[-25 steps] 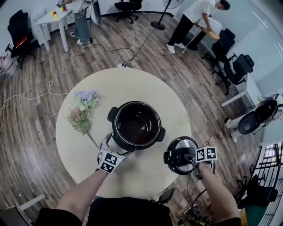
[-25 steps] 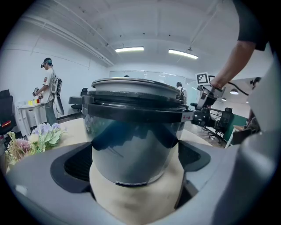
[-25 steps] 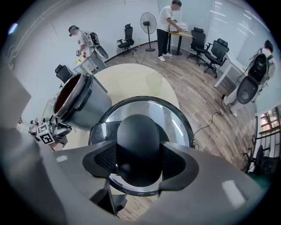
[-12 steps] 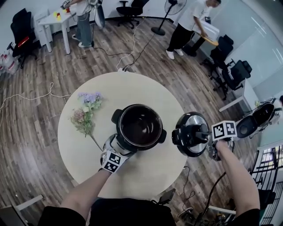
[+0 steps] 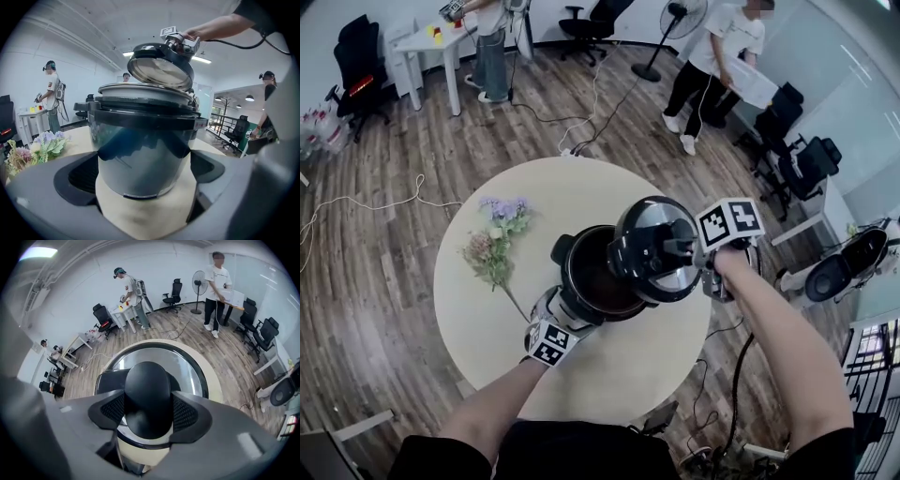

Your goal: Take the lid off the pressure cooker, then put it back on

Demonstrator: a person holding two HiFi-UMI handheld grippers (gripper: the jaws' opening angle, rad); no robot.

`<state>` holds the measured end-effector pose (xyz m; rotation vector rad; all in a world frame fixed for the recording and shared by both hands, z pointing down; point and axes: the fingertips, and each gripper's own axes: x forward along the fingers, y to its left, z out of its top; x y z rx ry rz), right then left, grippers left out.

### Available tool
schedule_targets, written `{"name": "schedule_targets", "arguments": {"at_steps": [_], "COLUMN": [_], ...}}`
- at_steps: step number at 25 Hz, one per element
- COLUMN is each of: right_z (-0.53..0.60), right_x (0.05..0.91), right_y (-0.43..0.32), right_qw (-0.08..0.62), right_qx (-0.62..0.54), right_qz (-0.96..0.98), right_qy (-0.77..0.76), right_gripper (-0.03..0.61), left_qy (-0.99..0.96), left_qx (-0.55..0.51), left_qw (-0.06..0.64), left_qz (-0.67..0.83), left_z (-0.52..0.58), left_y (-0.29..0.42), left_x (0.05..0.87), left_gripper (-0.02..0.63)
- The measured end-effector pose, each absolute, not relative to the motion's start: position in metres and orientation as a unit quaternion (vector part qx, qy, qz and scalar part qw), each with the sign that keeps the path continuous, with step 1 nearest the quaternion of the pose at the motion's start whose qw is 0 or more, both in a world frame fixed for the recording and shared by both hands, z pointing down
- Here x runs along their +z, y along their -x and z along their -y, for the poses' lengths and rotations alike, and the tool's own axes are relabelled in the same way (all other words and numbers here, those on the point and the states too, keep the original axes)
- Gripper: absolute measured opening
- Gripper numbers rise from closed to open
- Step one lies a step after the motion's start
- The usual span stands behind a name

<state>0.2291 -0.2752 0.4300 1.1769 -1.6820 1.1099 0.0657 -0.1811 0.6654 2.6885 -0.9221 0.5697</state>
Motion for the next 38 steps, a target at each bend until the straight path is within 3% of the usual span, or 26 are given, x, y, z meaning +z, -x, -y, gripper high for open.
{"name": "schedule_targets", "arguments": {"at_steps": [9, 24, 38], "right_z": [0.275, 0.263, 0.263], "right_x": [0.479, 0.526, 0.533], "right_y": [-0.148, -0.116, -0.116], "right_qw": [0.493, 0.568, 0.567], "right_qx": [0.404, 0.358, 0.332], "right_qz": [0.659, 0.648, 0.667], "right_qy": [-0.399, -0.359, -0.351], "right_gripper": [0.290, 0.290, 0.287], "left_qy": [-0.921, -0.922, -0.921], "left_qx": [0.193, 0.190, 0.188], "left_qw": [0.121, 0.121, 0.123], "left_qz": [0.317, 0.316, 0.319], "left_z": [0.180, 0.180, 0.181], "left_y": [-0.065, -0.066, -0.065], "left_x": [0.664, 0.662, 0.662], "left_gripper": [0.589, 0.589, 0.589]}}
